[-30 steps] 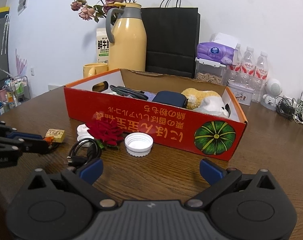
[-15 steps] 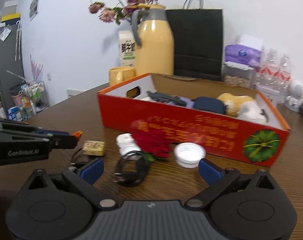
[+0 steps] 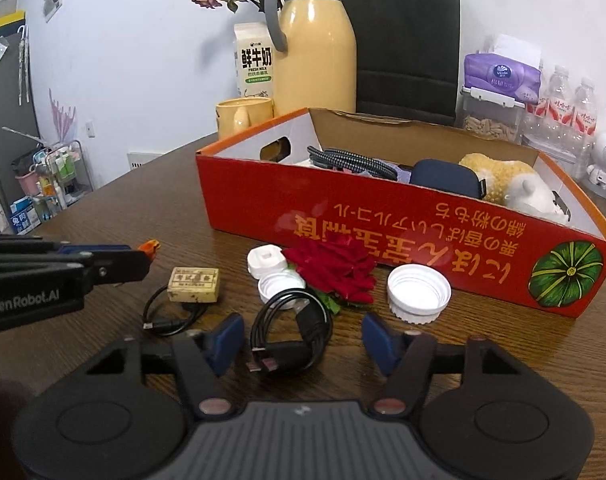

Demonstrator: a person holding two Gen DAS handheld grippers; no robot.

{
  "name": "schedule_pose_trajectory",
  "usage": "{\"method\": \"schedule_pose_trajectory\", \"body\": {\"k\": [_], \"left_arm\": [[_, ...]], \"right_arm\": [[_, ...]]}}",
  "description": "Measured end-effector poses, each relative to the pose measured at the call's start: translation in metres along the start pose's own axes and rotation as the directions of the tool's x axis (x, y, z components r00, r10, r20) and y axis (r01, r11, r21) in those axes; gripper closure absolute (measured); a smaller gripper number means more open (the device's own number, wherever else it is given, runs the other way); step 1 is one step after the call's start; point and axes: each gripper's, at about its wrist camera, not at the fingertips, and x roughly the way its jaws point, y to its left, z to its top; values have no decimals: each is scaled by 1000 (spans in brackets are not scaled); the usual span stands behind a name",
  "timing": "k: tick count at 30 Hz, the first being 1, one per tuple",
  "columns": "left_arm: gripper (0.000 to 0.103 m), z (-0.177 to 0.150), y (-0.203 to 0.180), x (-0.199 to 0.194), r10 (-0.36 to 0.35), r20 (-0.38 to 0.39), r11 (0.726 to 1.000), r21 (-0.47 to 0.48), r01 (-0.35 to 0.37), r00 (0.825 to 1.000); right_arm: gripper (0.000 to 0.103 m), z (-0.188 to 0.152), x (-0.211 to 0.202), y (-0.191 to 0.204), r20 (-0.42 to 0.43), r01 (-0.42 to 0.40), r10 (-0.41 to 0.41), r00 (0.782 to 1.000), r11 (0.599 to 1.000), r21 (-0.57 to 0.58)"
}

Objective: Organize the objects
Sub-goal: 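Grasp the coiled black cable with the right gripper while the left gripper holds the orange item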

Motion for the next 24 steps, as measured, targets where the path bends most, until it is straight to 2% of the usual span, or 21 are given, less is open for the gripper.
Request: {"method": "schedule_pose_trajectory", "body": {"k": [2, 14, 24], "left_arm": [[91, 0, -1, 0, 4, 1, 1000, 1, -4, 1000], [91, 4, -7, -5, 1, 7, 1000, 20, -1, 1000], [91, 25, -26, -13, -29, 61, 999, 34, 27, 998]], "right_arm": [[61, 0, -1, -1, 6, -7, 7, 1000, 1000, 1], [64, -2, -19, 2, 58, -42, 44, 997, 999, -29], [64, 4, -47, -13, 149, -42, 45, 988, 999, -19]]}}
